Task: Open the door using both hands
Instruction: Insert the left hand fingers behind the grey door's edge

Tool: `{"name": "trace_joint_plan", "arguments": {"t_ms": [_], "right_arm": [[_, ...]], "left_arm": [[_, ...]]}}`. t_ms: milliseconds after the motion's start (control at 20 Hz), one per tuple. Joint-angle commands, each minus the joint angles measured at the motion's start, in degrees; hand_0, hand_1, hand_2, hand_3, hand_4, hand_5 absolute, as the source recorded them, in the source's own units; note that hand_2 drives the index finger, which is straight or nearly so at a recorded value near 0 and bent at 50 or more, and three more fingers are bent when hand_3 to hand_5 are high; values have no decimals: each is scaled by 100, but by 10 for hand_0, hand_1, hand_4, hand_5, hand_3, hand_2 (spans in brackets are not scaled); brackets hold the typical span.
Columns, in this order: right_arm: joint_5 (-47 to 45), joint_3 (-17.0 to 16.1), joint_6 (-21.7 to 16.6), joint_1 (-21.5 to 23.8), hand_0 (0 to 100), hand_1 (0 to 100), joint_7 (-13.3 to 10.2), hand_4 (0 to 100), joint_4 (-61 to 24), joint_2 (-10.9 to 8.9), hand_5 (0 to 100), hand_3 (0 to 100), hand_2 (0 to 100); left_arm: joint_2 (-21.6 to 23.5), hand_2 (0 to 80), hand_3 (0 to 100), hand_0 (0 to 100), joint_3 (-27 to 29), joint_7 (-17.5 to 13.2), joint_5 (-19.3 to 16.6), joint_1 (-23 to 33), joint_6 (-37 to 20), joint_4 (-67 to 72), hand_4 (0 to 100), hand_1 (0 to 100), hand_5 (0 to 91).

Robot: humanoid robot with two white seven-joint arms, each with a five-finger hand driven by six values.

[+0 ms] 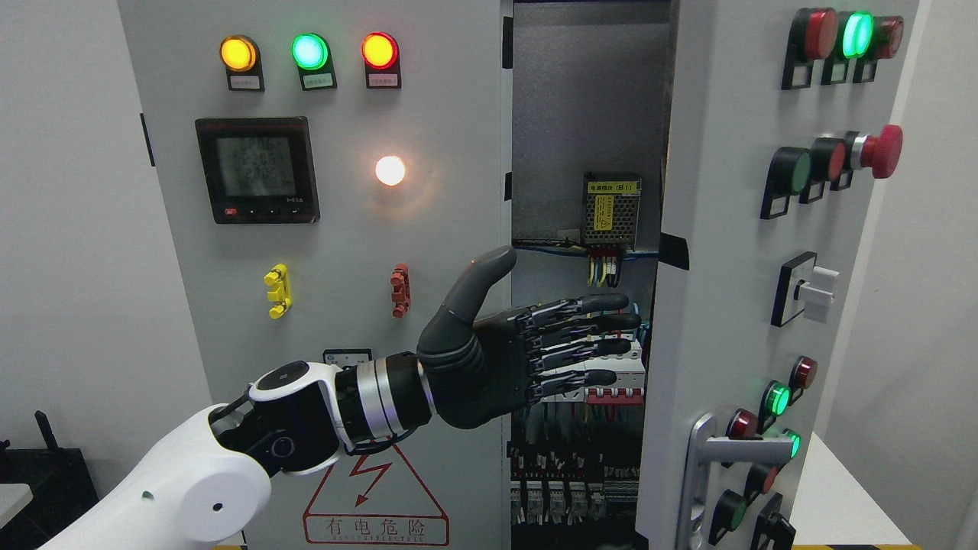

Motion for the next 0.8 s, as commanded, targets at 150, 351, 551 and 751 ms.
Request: {"name": "trace_joint_plan", "arguments": {"t_ms": [150,351,551,751], "right_arm": [[0,0,2,0,0,0,-1,0,0,0,0,0,0],[0,0,2,0,0,0,-1,0,0,0,0,0,0],[0,0,2,0,0,0,-1,0,0,0,0,0,0],[0,0,-7,0,0,0,-1,0,0,0,0,0,0]], "left_arm": [[-1075,0,0,0,479,12,8,-54,-11,250,32,0,0],[-1101,0,0,0,549,12,17,-89,-11,242,32,0,0],[-1171,0,0,0,663,3,26,-98,129,242,32,0,0],[-1347,0,0,0,681,3,-18,-80,226,242,32,0,0]]}}
